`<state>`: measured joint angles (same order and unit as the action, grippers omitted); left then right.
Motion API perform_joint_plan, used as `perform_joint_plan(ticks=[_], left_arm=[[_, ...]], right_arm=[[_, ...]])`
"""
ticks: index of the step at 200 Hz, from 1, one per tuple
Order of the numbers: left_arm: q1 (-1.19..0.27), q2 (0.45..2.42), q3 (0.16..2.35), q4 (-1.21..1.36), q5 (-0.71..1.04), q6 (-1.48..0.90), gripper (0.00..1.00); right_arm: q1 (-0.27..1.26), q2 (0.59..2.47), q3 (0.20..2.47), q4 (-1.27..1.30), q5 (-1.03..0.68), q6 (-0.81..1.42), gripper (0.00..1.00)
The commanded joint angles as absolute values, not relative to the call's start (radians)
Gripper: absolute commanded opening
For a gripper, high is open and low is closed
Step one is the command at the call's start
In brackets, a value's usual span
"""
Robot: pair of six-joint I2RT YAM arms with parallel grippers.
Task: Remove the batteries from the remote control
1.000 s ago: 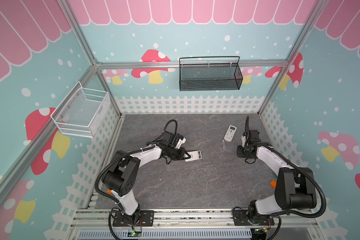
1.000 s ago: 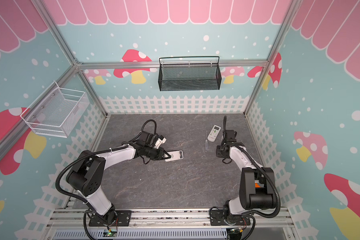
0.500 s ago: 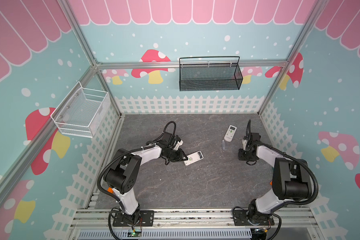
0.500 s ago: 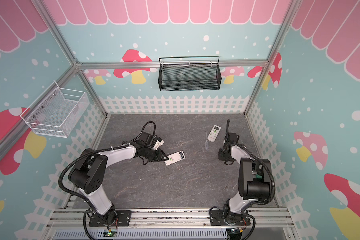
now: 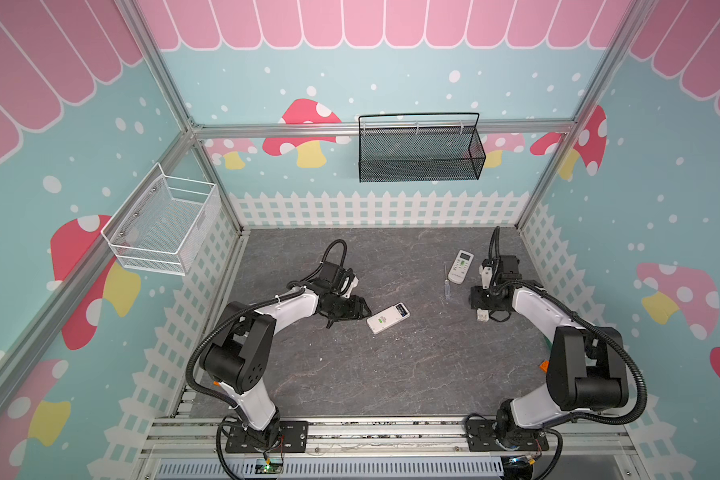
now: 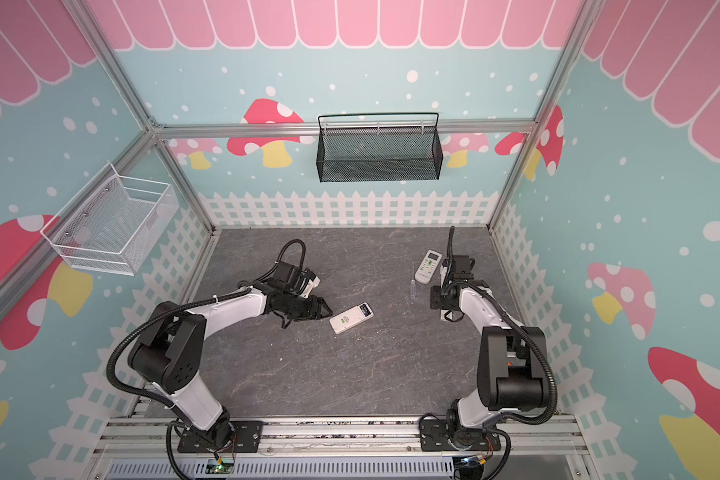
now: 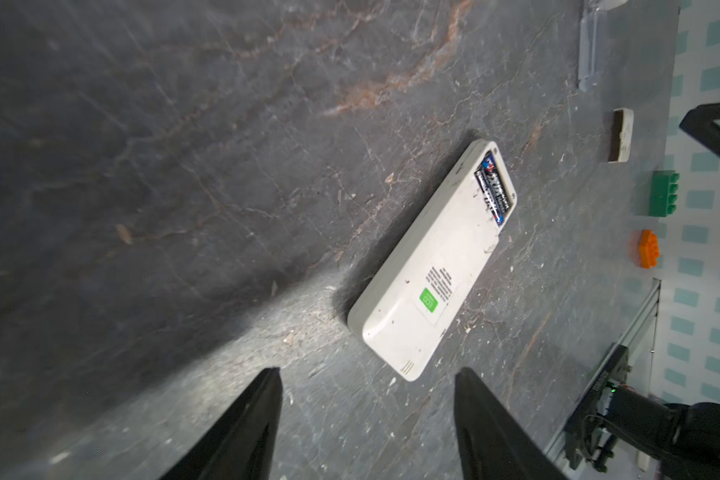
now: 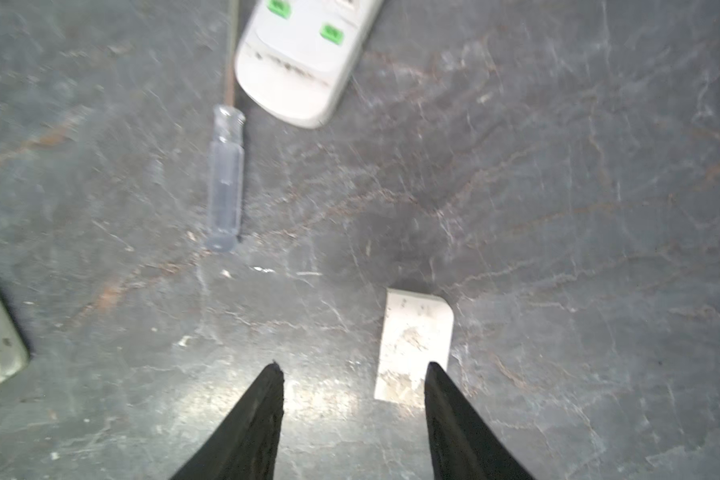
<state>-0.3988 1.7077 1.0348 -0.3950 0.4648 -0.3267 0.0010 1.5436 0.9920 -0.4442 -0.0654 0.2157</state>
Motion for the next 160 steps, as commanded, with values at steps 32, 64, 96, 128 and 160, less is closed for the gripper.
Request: perform_joint_plan(ticks=[32,64,96,128,160], left_arm=[[-0.369,1.574,1.021,-0.407,0.361,-0.195,0.95],[-0.352,1.542,1.032,-0.426,0.333,-0.147,1.0],[-0.34,1.525,1.04,-0.428,0.333,-0.145,1.0],[-0.336,1.516,1.047,-0.432,0.334,-0.135,1.0],[-0.327,1.51,1.06,-0.441,0.335,-0.131,1.0]], right_arm=[[0.09,1.709,1.151,-0.439,-0.076,0.267,0.54],[0.106,1.811,1.222,-0.424,-0.082,0.292,0.48],[0.133,1.891,1.282,-0.425,-0.078,0.299,0.44],[0.152,1.964,1.307,-0.426,-0.08,0.302,0.41],[0.156,1.979,1.288,-0.42,-0.065,0.301,0.35]])
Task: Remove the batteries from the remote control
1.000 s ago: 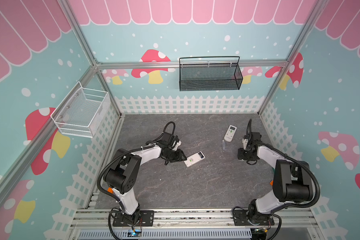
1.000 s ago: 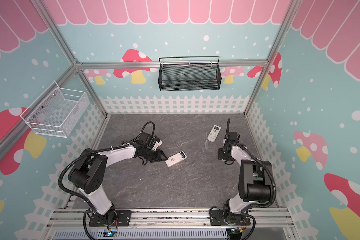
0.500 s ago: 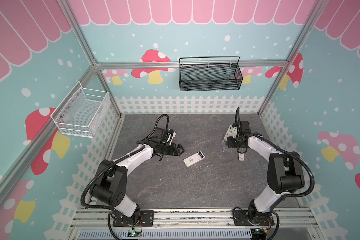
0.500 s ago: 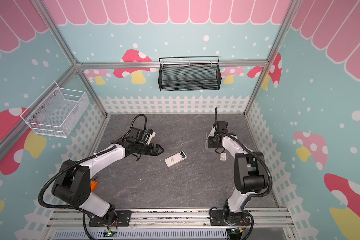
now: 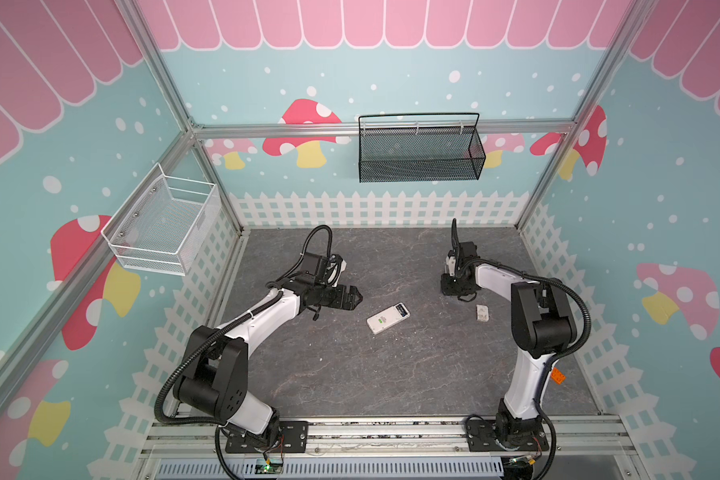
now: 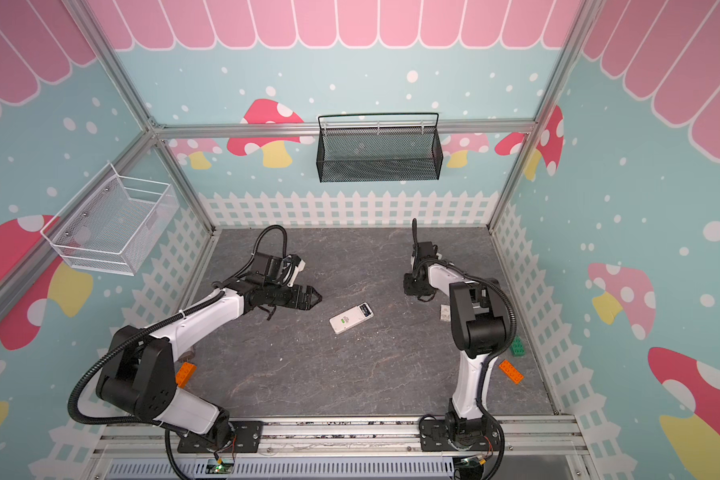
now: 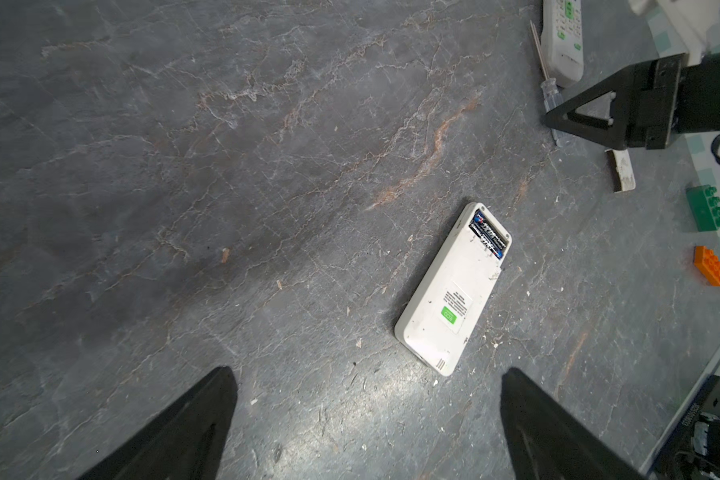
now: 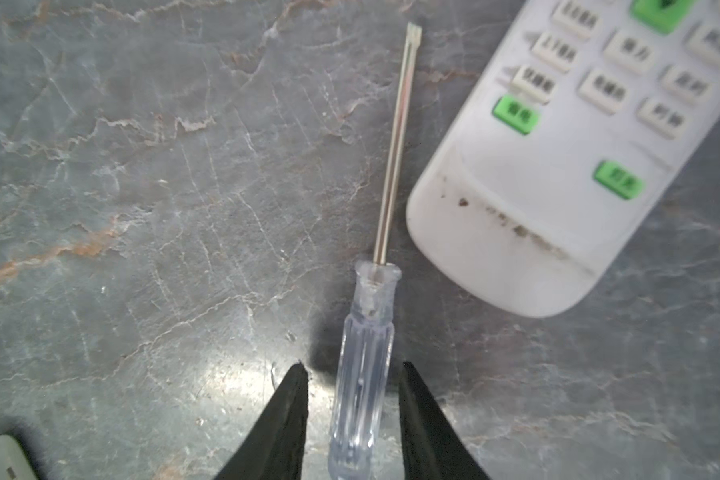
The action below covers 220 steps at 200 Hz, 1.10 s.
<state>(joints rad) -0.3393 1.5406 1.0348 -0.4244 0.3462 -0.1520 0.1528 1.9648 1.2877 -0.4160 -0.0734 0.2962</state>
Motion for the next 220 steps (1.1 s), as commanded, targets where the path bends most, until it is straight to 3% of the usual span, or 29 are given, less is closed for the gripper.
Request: perform_joint_plan(ticks=[1,65,120,163,220], left_arm=[[-0.327,1.51,1.061,-0.442,0.334,-0.131,1.0],[-0.325,1.503,1.205,-0.574,0.319,0.005,1.0],[-0.327,1.535,1.44,-0.744,0.338,0.163,1.0],[-0.327,1.604,1.64,-0.825,0.478,0.084,0.96],[-0.327,1.631,1.652,-0.838,0.719,-0.028,0.89]], right_arm=[[0.155,1.979,1.288,-0.419,-0.065,0.301,0.34],[0.156,1.926,1.241,-0.414,-0.05,0.262,0.11],[0.166,1.687,1.206,-0.373,-0.224,0.053,0.04],[0.24,1.438,1.065,-0.245,-0.301,-0.196,0.05],[0.383,1.175,0.816,0.003,-0.236,-0.528,0.0]])
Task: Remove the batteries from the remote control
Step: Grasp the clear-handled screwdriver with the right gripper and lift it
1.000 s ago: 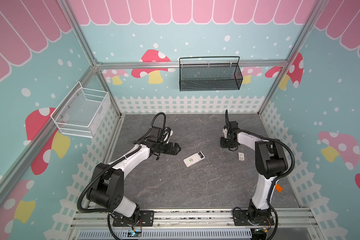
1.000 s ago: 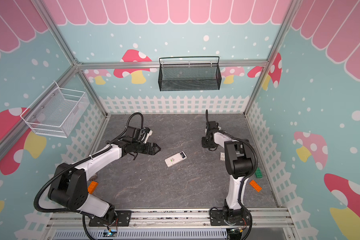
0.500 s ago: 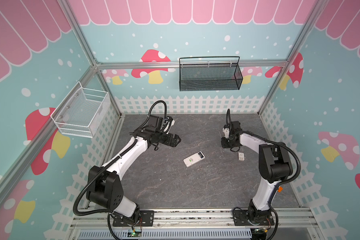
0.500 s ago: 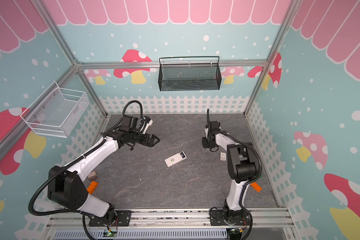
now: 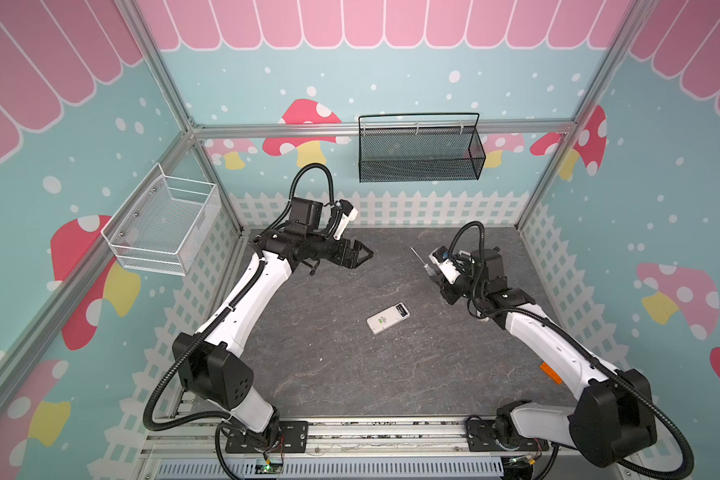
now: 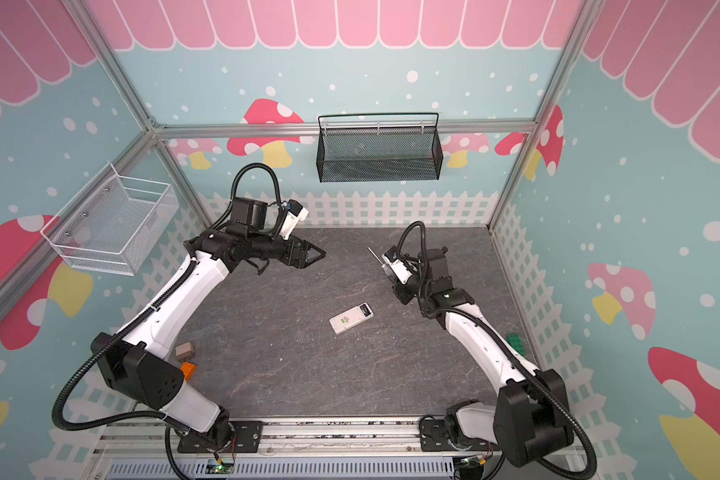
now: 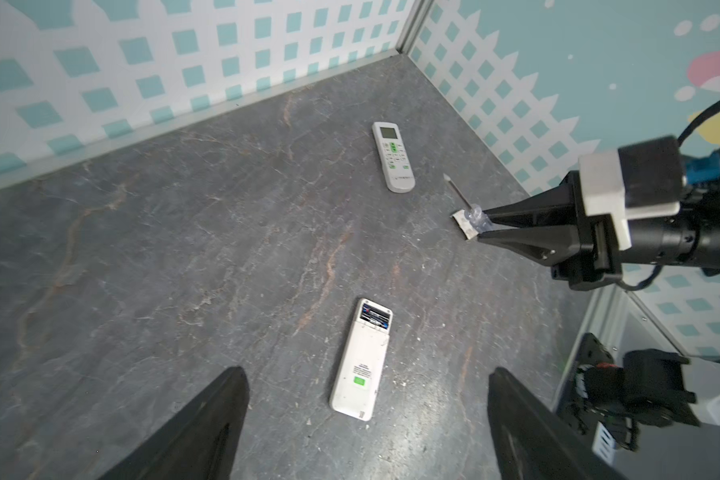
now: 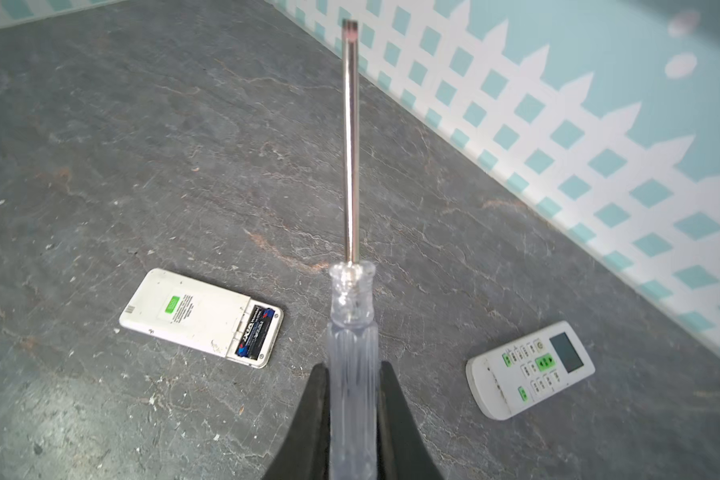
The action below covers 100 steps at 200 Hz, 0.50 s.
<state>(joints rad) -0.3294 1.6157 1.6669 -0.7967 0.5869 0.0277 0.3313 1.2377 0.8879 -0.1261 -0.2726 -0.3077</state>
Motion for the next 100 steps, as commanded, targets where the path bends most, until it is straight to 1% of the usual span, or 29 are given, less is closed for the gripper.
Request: perform_joint_plan(ticks=[1,49,100], left_arm=[[-0.327,1.631,1.652,-0.838,0.72,-0.03,0.89],[-0.333,1.623,1.581,-0.77,0.821,-0.125,0.87],[-0.386,1.645,1.506,-0.692,0.83,-0.199,0.83]], right_arm=[[0.385,1.172,0.813,0.005,-0.234,-0.532,0.0],[0.491,1.127,0.742,0.059,-0.067,-0.681,0.0],[0.559,1.126,0.747,0.105,-0.018,-0.73,0.0]])
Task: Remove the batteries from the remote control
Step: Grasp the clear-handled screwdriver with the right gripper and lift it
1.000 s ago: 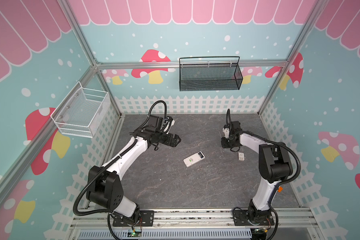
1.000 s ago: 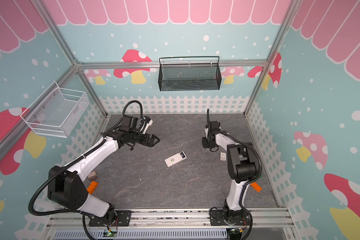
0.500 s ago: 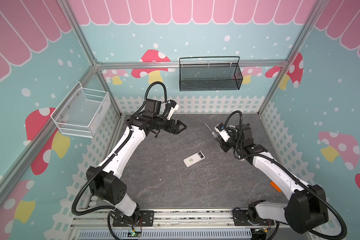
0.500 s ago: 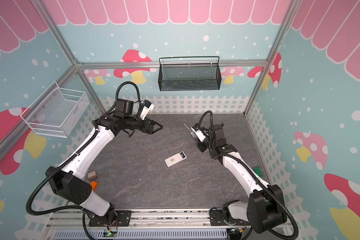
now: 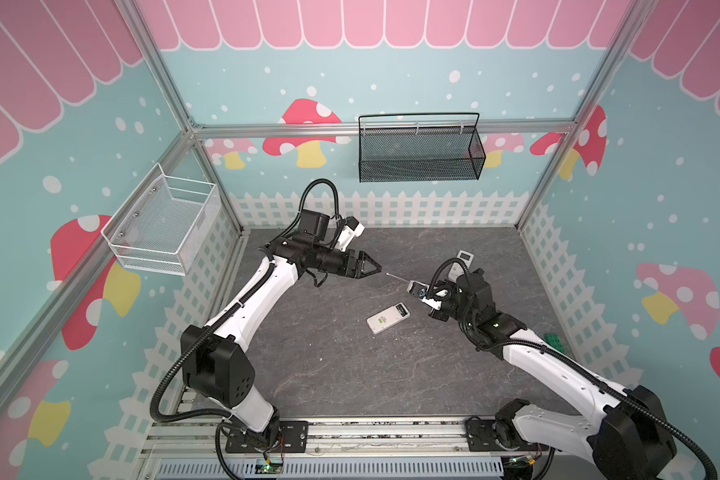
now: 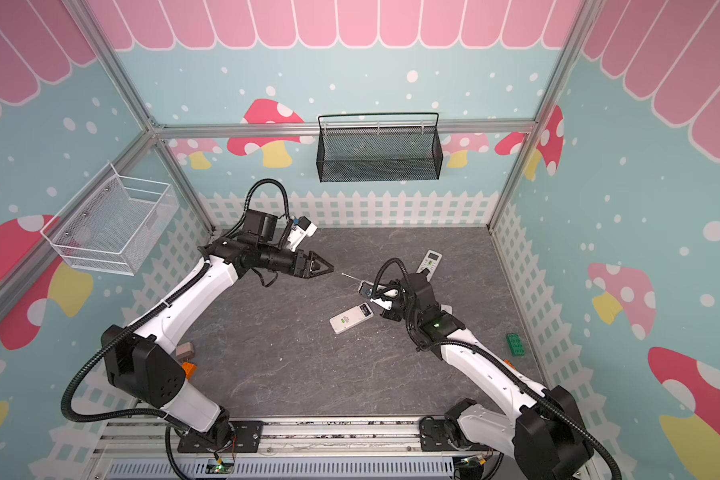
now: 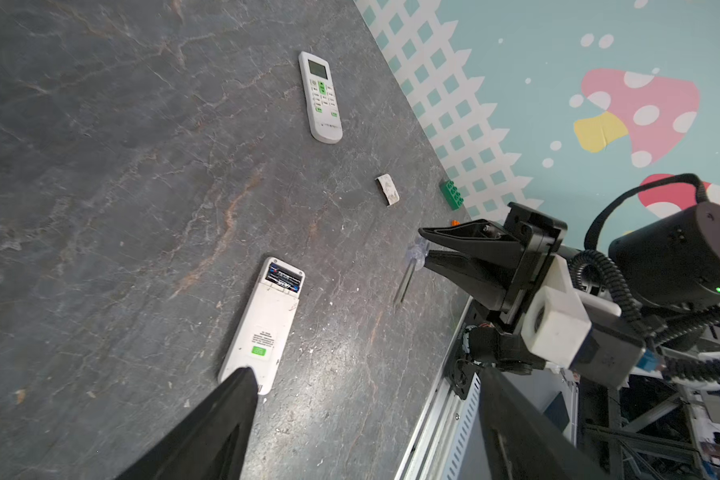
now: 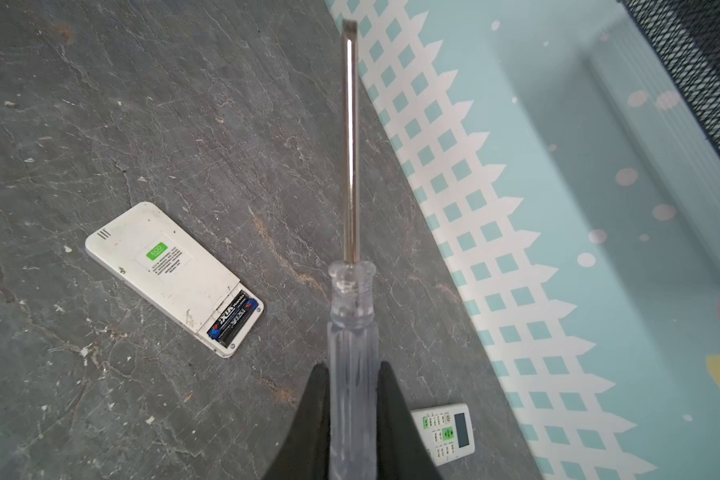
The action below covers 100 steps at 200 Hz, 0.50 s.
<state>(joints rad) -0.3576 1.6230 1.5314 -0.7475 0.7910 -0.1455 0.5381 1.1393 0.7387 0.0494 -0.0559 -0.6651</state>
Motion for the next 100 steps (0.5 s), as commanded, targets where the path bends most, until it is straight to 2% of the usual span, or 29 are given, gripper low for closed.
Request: perform_joint_plan(ticks=[1,65,100], left_arm=[[-0.386,1.646,1.505,-0.691,0.83,-0.202,0.83],[-0.454,1.692,1.505,-0.64,0.796,-0.261,0.75],[-0.455,1.706,1.504,-0.597,0.8,-0.329,0.55]], right_arm=[[0.559,1.126,0.748,0.105,-0.018,-0.731,0.0],[0.598,1.158,0.766,0.13,-0.013,-0.732,0.0],[0.609,1.169,0.769,0.139,-0.013,-0.726,0.0]])
